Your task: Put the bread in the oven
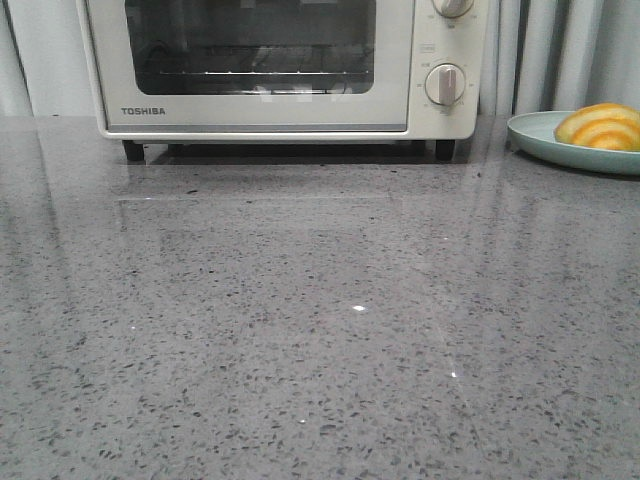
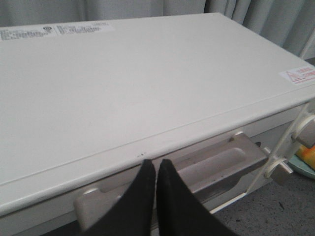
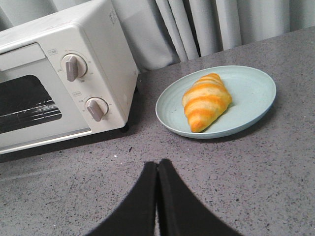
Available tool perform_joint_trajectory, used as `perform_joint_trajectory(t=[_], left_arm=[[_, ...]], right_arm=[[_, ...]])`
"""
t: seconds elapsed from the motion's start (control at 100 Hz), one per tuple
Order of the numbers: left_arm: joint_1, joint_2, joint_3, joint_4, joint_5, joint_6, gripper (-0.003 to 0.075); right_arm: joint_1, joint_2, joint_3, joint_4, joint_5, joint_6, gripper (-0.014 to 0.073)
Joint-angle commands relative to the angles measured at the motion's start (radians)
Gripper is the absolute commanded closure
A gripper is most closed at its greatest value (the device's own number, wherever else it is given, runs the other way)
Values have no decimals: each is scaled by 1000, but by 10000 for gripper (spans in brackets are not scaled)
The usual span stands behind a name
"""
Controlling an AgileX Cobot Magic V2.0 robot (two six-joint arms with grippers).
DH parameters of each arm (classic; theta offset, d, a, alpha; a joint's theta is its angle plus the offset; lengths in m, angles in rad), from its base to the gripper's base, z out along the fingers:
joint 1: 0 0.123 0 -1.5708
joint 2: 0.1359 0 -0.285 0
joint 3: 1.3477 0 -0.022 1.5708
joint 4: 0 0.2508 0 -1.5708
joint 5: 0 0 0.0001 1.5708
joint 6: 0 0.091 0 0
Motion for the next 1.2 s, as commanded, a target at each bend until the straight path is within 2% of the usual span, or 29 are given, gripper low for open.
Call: perform_joint_trajectory(t=[0.0, 0.24, 0.48, 0.71, 0.9, 1.07, 1.19], left_arm=[[-7, -7, -47, -17, -52, 5, 741], [-7, 48, -47, -17, -76, 12, 741], [-14, 30, -27, 47, 63, 26, 742], [-68, -94, 166, 50, 61, 26, 742], [-133, -138, 356, 59, -5, 26, 742], [-178, -138, 463, 69, -95, 26, 742], [-181, -138, 486, 69, -102, 26, 742]], right_arm=[[0, 12, -37, -11, -75, -5, 640], [0, 12, -37, -11, -75, -5, 640], [0, 12, -37, -11, -89, -5, 640], [0, 12, -63, -11, -148, -5, 640], [0, 16, -151, -18, -150, -5, 640], [0, 16, -221, -26, -129, -5, 640], [0, 16, -248, -26, -98, -5, 640]])
